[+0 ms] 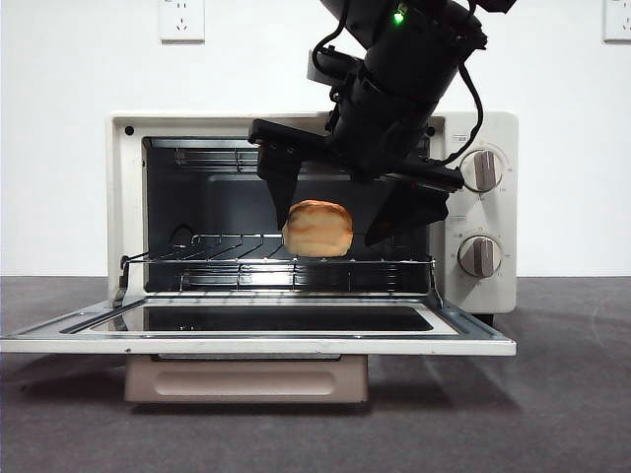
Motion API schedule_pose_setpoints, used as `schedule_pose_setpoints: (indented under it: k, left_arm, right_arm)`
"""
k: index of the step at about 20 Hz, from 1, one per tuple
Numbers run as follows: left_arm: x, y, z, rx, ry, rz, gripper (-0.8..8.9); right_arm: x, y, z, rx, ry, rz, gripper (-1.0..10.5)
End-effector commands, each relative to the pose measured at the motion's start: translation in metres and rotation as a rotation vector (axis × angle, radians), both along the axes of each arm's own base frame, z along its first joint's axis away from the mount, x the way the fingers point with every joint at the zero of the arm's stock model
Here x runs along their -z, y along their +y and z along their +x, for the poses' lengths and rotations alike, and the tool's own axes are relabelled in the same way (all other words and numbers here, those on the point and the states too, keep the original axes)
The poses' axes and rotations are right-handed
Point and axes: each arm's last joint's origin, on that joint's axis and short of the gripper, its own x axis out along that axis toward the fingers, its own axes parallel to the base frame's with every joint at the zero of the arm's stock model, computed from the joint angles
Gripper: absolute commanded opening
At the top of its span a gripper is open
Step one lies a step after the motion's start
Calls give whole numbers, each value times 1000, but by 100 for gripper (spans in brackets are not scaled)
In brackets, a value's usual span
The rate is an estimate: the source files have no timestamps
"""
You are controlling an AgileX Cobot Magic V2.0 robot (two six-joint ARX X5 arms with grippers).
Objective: The left arm flap open the oven, the right arm pick bread and place it into oven, the left arm flap close the oven
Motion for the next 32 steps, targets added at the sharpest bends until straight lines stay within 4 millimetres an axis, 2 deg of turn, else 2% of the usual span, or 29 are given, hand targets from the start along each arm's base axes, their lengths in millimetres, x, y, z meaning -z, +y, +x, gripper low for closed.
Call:
schedule_pose_setpoints:
  k: [1,4,9,16,24,28,32]
  left_arm:
    - [-2,-1,1,10,-14,1,16]
    - [-2,-1,1,10,-14,1,16]
    - [-2,-1,1,12,-18,2,16]
    - [-2,-1,1,12,-20,1,16]
    - [-4,-2,3,11,-43,-11,16]
    - [-4,-2,3,8,-41,-14,16]
    - [-4,-2,3,6,-39,-16,16]
  right_arm:
    - [-9,4,-2,-12,-19,17,474]
    - [-23,1,-12,-39,-21,31,484]
    - [-60,-12,-48,-190,-15,17,484]
    - [-115,-66,-99,-397,-104,-56,482]
    - [-132,-104,-136,-502,-108,-103,483]
    - [-133,-112,-148,-611,-63,-72,483]
    - [-134,-114,-150,-620,-67,-72,482]
